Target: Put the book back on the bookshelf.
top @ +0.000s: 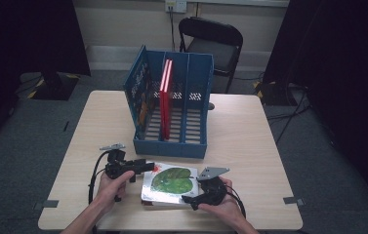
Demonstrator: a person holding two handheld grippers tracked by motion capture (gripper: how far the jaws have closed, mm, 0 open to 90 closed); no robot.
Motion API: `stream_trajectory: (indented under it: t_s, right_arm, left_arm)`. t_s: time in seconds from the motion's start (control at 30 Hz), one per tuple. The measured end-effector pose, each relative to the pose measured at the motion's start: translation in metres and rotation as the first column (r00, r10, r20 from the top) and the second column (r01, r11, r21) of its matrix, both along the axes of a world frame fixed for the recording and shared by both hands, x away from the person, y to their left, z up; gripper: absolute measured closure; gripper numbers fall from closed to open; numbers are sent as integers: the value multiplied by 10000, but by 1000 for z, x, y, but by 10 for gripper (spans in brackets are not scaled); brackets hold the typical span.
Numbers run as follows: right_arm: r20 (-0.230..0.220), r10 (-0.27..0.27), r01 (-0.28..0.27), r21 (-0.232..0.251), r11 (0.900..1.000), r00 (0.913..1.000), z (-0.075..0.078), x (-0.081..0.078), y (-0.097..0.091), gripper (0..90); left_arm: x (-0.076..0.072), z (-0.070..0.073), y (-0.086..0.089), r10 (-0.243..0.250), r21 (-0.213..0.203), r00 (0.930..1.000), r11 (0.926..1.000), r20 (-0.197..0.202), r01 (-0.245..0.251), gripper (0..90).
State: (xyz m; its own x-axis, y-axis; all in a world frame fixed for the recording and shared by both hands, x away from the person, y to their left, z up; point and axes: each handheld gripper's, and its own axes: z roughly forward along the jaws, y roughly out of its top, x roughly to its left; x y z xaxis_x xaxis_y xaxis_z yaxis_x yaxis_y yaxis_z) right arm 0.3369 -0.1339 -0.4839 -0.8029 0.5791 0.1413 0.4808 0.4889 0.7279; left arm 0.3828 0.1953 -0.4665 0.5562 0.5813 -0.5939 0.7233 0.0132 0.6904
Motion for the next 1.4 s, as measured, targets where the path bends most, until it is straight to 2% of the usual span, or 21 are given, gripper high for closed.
stream_trajectory:
  t_s: [0.1, 0.23, 0.3, 0.37, 0.4, 0.43, 0.47, 0.5, 0.53, 0.57, 0.6, 0.63, 0.7, 0.8, 0.83, 0.87, 0.97, 1.03, 1.2, 1.37, 1.4]
  right_arm:
    - [27, -25, 25, 64, 10000, 10000, 1, 0, 0, 91]
    - [68, 59, -59, 29, 10000, 10000, 2, 0, 0, 91]
    - [81, 66, -67, 88, 9999, 9999, 2, -1, 0, 101]
    - [28, 174, -175, 383, 9991, 9998, 4, 0, 0, 107]
    - [51, 227, -230, 445, 9987, 9997, 4, 0, 2, 111]
    - [51, 227, -230, 445, 9987, 9997, 4, 0, 2, 111]
    - [83, 213, -216, 421, 9989, 9997, 4, -1, 3, 111]
    - [78, 202, -205, 440, 9988, 9998, 4, -1, 2, 111]
    - [42, 210, -212, 494, 9986, 9998, 4, -1, 1, 112]
    - [42, 210, -212, 494, 9986, 9998, 4, -1, 1, 112]
    - [76, 230, -233, 452, 9987, 9997, 4, -1, 2, 111]
    - [76, 230, -233, 452, 9987, 9997, 4, -1, 2, 111]
    - [123, 244, -249, 386, 9989, 9996, 4, -1, 3, 112]
    - [92, 263, -267, 484, 9985, 9996, 4, 0, 2, 112]
    - [92, 263, -267, 484, 9985, 9996, 4, 0, 2, 112]
    - [106, 277, -282, 506, 9983, 9996, 3, 0, 2, 112]
    - [150, 271, -278, 451, 9986, 9995, 3, -1, 3, 113]
    - [191, 300, -307, 381, 9988, 9994, 3, -1, 3, 114]
    - [211, 308, -316, 372, 9988, 9993, 3, -1, 4, 118]
    - [252, 345, -353, 315, 9989, 9991, 4, 0, 4, 130]
    - [233, 281, -288, 313, 9991, 9993, 4, 1, 4, 139]
  left_arm:
    - [0, 3, 0, -51, -390, 10000, 9992, 16, 52, 366]
    - [0, 5, -3, -22, -260, 9999, 9997, 116, 25, 364]
    - [-1, 5, -5, -204, -532, 9998, 9984, -76, 200, 386]
    - [-4, 3, -12, -944, -738, 9952, 9930, -268, 922, 444]
    - [-8, 3, -19, -1007, -313, 9948, 9945, -174, 1002, 383]
    - [-10, 4, -24, -978, 113, 9952, 9951, -58, 979, 383]
    - [-10, 5, -25, -952, 134, 9954, 9954, -98, 953, 364]
    - [-8, 4, -23, -968, -123, 9950, 9953, -242, 965, 371]
    - [-5, 4, -20, -964, -121, 9946, 9953, -387, 960, 459]
    - [-5, 4, -20, -964, -121, 9946, 9953, -387, 960, 470]
    - [-5, 2, -22, -1061, 160, 9931, 9941, -500, 1070, 470]
    - [-5, 2, -22, -1061, 160, 9931, 9941, -500, 1070, 474]
    - [-5, -1, -26, -1391, 25, 9864, 9902, -881, 1399, 487]
    - [-6, -5, -34, -1721, 66, 9789, 9848, -1105, 1738, 542]
    - [-6, -5, -34, -1721, 66, 9789, 9848, -1105, 1738, 548]
    - [-7, -6, -36, -1633, 366, 9798, 9850, -1158, 1685, 566]
    - [-5, -8, -35, -1561, 101, 9766, 9872, -1480, 1593, 574]
    - [-5, -10, -35, -1591, 339, 9772, 9856, -1404, 1654, 593]
    - [0, -16, -33, -2139, -86, 9631, 9765, -1634, 2154, 625]
    - [0, -17, -34, -2373, -108, 9585, 9711, -1583, 2386, 633]
    - [0, -16, -33, -2609, -230, 9517, 9652, -1618, 2607, 641]
